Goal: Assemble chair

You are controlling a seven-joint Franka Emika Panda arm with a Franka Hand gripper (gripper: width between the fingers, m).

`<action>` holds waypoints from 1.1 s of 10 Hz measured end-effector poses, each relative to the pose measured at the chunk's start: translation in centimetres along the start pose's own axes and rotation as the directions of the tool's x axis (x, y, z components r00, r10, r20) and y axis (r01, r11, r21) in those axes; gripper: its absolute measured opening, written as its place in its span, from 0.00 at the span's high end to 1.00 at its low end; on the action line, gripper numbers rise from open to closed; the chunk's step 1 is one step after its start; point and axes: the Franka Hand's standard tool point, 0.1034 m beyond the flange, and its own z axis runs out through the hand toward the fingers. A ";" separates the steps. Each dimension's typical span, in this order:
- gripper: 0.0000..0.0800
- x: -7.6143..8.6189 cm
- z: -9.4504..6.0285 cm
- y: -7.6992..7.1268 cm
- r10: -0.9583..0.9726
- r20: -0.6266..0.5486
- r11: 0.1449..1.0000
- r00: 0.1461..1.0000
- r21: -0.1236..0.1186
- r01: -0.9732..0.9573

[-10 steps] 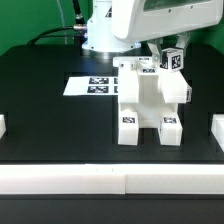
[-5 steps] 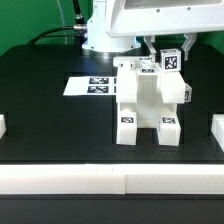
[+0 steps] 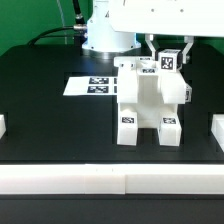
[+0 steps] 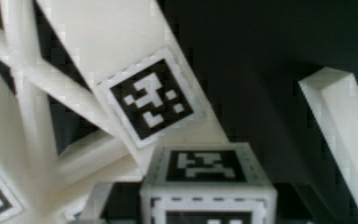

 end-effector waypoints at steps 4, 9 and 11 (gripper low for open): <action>0.40 -0.1 0.0 0.0 -0.054 -0.002 0.999 0.999 -0.007 0.054; 0.19 -0.5 0.1 -0.4 -0.404 0.000 0.915 0.915 -0.022 0.404; 0.19 -0.4 0.1 -0.4 -0.565 0.004 0.825 0.825 -0.031 0.565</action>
Offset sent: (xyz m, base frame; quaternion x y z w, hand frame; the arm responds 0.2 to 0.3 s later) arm 0.0000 -0.0014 0.0035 -0.0251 0.0092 -0.1553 0.9875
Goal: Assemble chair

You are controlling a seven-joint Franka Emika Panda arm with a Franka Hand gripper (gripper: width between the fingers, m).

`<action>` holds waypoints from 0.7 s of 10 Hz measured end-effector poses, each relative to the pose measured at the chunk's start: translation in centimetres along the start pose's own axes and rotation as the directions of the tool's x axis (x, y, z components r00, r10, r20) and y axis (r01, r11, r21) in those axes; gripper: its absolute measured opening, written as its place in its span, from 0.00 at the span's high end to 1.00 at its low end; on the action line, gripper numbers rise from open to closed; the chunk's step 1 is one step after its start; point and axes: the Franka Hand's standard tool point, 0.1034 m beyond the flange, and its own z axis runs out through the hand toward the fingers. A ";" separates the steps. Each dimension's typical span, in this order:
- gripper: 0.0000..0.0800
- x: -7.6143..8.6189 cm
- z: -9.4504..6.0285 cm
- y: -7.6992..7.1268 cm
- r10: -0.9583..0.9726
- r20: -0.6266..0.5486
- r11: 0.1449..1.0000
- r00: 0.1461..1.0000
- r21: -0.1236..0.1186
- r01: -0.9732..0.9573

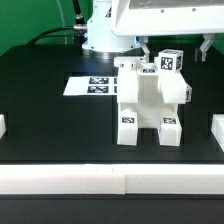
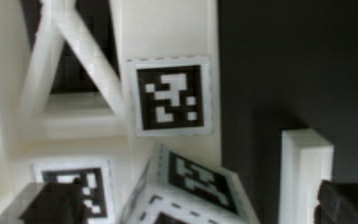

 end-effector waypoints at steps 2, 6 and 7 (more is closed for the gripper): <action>0.19 0.1 -0.1 0.2 -0.161 0.000 0.987 0.987 -0.012 0.161; 0.19 0.2 -0.1 0.3 -0.456 0.012 0.889 0.890 -0.036 0.456; 0.19 0.1 -0.1 0.4 -0.521 0.016 0.853 0.853 -0.035 0.522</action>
Offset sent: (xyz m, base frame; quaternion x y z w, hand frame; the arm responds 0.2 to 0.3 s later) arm 0.0058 0.0026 0.0054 -0.0114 -0.0085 -0.1892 0.9818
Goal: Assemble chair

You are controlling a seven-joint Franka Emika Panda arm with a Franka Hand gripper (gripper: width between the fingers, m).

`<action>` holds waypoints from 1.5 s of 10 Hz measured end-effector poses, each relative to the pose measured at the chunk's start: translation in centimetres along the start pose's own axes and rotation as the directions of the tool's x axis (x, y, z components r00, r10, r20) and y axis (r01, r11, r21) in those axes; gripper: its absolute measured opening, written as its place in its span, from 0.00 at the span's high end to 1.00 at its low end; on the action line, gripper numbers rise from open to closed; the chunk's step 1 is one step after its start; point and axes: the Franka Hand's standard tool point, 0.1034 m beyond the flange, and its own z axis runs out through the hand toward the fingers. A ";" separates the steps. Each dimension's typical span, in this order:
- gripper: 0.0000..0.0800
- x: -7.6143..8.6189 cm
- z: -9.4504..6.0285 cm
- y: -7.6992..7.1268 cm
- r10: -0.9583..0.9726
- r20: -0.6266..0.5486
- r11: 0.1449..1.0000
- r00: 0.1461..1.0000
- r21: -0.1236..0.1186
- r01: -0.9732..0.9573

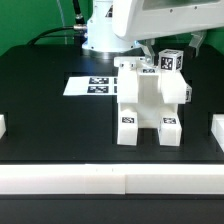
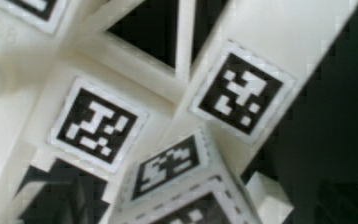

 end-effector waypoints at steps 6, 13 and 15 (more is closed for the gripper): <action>0.41 -0.3 0.1 0.2 -0.228 0.004 0.974 0.974 0.000 0.228; 0.64 -0.4 0.1 0.6 0.137 -0.001 0.991 0.991 0.014 -0.136; 0.64 -0.5 0.1 0.7 0.318 0.000 0.948 0.948 0.022 -0.318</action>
Offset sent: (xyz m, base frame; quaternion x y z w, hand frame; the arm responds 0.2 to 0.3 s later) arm -0.0005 0.0009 0.0016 -0.0042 0.0003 -0.1885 0.9821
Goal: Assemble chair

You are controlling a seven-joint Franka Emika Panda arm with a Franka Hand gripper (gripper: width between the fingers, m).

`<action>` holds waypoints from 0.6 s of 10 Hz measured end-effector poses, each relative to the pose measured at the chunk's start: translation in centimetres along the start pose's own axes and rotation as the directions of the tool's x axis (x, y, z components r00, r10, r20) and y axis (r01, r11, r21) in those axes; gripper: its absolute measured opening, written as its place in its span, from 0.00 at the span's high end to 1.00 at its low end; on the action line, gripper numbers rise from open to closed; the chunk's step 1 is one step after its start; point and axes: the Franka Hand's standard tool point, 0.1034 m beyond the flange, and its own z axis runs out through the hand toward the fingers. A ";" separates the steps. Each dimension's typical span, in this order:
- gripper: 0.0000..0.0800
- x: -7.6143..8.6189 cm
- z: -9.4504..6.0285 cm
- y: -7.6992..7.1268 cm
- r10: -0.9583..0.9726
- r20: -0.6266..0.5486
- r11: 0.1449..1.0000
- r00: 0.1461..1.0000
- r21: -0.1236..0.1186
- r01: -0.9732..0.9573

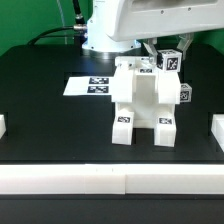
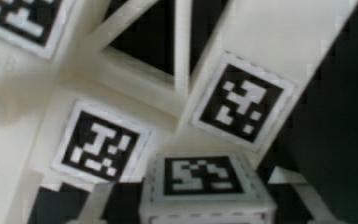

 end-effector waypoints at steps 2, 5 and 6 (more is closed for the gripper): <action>0.64 0.0 0.0 -0.1 0.214 0.000 0.977 0.977 0.011 -0.214; 0.64 0.1 0.0 -0.2 0.455 0.008 0.890 0.890 0.033 -0.455; 0.64 0.1 0.0 -0.4 0.557 0.012 0.830 0.830 0.036 -0.557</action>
Offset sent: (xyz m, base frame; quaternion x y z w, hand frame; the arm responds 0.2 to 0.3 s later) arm -0.0016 0.0034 -0.0062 0.0295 -0.0191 0.2749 0.9608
